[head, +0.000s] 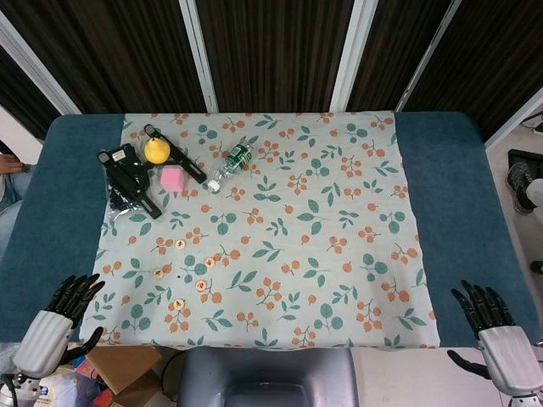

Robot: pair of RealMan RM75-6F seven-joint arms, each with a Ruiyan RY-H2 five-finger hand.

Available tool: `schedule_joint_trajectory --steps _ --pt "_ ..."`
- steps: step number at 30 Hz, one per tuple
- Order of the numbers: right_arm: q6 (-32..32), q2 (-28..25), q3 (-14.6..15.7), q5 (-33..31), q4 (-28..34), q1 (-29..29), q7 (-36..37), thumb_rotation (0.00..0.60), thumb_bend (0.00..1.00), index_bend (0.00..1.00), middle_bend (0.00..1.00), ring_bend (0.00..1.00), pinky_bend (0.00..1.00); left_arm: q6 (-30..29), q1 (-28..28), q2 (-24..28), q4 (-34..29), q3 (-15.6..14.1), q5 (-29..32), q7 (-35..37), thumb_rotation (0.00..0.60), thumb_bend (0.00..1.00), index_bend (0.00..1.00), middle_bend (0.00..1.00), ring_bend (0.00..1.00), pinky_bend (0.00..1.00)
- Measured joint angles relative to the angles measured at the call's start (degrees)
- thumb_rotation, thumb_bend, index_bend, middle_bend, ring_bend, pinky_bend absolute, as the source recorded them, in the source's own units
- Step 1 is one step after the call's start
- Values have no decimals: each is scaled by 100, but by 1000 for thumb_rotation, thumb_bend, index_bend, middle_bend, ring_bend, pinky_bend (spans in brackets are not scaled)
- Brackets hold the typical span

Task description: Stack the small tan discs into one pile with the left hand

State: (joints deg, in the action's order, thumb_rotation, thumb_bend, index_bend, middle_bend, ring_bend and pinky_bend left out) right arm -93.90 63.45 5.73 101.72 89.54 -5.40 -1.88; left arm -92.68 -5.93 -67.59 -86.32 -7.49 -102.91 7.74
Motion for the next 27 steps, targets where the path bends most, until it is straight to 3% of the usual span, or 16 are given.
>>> schedule_joint_trajectory --steps 1,2,4,5,6,7,9,14,27 --pt "-2 -1 1 4 1 1 3 600 102 0 0 0 0 9 -5 1 -2 -3 -4 6 600 401 39 44 19 50" --pt "-7 -1 0 11 5 3 11 600 102 0 0 0 0 24 -13 -5 -2 -11 -11 16 600 401 52 116 97 199" --pt "6 -2 1 12 13 12 9 600 102 0 0 0 0 131 -46 -78 17 -11 -28 13 600 401 96 418 420 639" --pt "19 -3 0 6 17 17 16 600 102 0 0 0 0 182 -54 -154 36 6 -29 1 600 401 138 655 658 858" --pt "27 -4 -3 -5 20 22 24 600 102 0 0 0 0 218 -66 -296 61 29 -22 8 600 401 189 849 848 974" --pt "33 -6 -6 -15 22 26 29 600 102 0 0 0 0 222 -77 -427 88 44 -14 51 600 401 239 957 951 1000" --pt "44 -10 -8 -24 24 33 43 600 102 0 0 0 0 240 -109 -785 197 85 22 249 600 402 298 1000 998 1000" --pt "72 -19 -17 -42 31 53 49 600 102 0 0 0 0 691 -244 -1466 475 143 192 400 600 401 316 1000 1000 1000" --pt "78 -37 -21 -60 32 69 84 600 102 0 0 0 0 1856 -651 -2595 965 607 1195 -520 600 396 325 1000 1000 1000"
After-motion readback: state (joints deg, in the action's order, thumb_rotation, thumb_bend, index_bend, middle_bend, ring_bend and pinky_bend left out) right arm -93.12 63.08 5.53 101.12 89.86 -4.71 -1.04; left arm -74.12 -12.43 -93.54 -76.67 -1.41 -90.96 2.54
